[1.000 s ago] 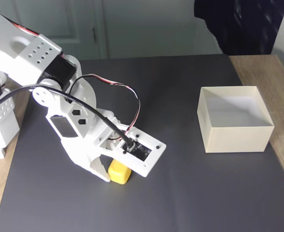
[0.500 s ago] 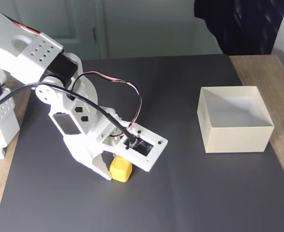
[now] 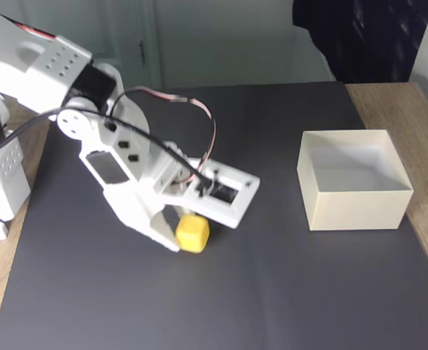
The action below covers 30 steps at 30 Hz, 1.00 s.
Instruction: Grasp a cube block and put it in the white box.
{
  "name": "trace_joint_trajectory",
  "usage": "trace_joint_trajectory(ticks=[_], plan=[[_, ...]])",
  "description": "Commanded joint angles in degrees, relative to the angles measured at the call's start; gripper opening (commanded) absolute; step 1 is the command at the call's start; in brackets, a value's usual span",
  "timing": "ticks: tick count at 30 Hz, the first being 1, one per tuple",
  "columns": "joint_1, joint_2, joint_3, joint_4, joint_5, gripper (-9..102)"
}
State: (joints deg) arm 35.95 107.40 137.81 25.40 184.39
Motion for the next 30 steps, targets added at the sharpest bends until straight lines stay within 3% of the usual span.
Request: trace_joint_trajectory(ticks=[1,16,30], plan=[[-2.46,5.27,-0.70,0.97,-0.79,0],[-14.24,17.84,-11.87,2.55,-2.02,0],[-17.58,-10.20,-52.03,1.76,-2.20,0]])
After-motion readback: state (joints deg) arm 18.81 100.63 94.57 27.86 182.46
